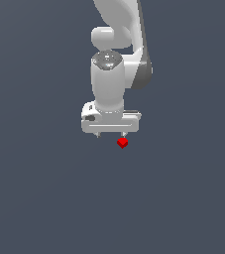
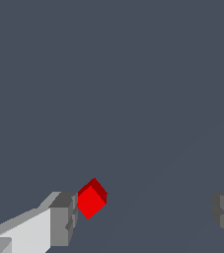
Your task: Lift up the red cube by 0.2 meters.
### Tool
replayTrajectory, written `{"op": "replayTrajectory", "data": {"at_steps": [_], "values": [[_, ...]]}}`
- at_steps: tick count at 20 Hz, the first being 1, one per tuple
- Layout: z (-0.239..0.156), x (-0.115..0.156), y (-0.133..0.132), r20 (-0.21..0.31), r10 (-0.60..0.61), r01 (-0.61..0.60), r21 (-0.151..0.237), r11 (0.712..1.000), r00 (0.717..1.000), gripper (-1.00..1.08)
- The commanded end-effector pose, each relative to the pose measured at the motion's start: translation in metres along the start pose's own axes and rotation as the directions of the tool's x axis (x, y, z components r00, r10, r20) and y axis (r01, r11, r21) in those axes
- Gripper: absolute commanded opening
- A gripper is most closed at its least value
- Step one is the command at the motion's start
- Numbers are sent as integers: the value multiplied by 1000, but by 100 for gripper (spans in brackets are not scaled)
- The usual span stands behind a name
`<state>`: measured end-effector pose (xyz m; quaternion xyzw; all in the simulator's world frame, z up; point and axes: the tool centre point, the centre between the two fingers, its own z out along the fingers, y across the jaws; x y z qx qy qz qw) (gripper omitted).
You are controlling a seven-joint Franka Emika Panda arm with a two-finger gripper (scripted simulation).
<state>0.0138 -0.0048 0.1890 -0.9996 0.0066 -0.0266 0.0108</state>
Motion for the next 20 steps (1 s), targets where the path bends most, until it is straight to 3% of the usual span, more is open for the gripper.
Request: {"op": "replayTrajectory", "data": {"at_steps": [1, 13, 20], "values": [[0, 0, 0, 0, 0, 0, 0, 1000, 1000, 100], [30, -11, -15, 10, -129, 129, 1, 992, 992, 100], [78, -33, -36, 26, -326, 326, 6, 945, 945, 100]]}}
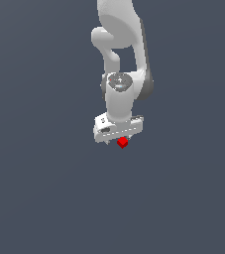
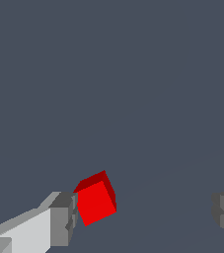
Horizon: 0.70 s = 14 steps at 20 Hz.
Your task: Lift up the red cube by 0.2 meters.
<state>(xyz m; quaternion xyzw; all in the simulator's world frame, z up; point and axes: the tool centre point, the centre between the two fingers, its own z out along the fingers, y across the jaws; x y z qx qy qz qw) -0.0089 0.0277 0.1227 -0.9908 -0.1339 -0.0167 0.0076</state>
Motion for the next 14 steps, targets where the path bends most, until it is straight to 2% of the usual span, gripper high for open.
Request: {"op": "replayTrajectory", "data": {"at_steps": [1, 8, 14], "values": [[20, -7, -11, 7, -86, 86, 1, 996, 996, 100], [69, -29, -32, 24, -289, 289, 5, 957, 957, 100], [96, -42, -40, 33, -393, 393, 6, 920, 919, 100]]}}
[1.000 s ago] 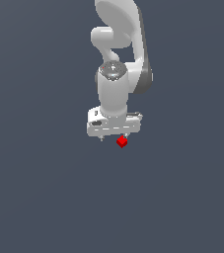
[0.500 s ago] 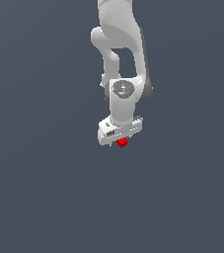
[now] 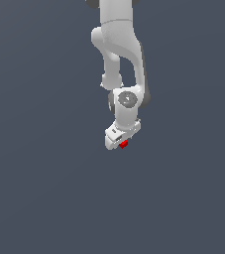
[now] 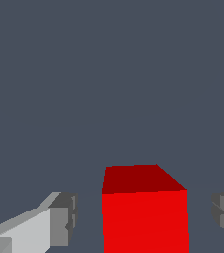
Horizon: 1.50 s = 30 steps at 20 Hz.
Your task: Lift up the red cube by 0.2 meters.
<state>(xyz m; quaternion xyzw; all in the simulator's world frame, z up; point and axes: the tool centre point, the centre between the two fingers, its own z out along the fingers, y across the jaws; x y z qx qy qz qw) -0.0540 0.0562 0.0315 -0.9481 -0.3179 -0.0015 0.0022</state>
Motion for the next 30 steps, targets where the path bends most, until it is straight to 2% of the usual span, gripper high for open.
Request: {"op": "replayTrajectory", "data": {"at_steps": [1, 10, 11, 23, 30], "values": [[8, -3, -4, 2, -37, 37, -1, 999, 999, 100], [12, -4, -4, 4, -47, 47, -3, 999, 999, 100], [12, -4, -4, 4, -47, 47, -3, 999, 999, -100], [11, -4, -4, 5, -47, 47, -3, 999, 999, -100], [-10, -5, -4, 5, -48, 48, -3, 999, 999, -100]]}}
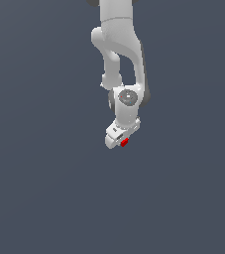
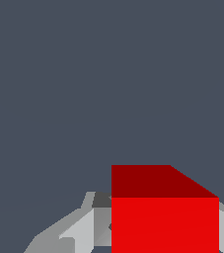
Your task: Lift up the red cube by 0.2 meters.
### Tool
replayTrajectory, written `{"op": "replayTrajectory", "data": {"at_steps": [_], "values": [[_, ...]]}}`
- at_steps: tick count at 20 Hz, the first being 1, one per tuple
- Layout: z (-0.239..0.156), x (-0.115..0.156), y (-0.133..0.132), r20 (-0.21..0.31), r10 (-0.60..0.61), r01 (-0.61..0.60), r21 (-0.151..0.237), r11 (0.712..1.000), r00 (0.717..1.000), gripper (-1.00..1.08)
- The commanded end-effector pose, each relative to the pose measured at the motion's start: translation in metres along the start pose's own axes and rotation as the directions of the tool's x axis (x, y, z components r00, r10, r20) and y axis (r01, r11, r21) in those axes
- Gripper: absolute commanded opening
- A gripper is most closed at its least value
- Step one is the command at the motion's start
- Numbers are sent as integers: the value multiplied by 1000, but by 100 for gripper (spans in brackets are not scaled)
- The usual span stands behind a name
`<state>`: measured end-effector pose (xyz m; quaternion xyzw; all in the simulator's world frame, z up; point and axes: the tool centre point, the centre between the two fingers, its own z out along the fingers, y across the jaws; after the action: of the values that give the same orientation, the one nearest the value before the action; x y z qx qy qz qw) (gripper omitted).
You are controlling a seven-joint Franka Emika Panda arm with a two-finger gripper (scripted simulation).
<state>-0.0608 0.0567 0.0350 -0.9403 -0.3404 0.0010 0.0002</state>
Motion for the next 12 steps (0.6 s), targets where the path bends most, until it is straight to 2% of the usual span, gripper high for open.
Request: {"op": "replayTrajectory", "data": {"at_steps": [1, 12], "values": [[-12, 0, 0, -1, 0, 0, -1, 1000, 1000, -100], [-105, -1, -2, -1, -1, 1, -1, 1000, 1000, -100]]}}
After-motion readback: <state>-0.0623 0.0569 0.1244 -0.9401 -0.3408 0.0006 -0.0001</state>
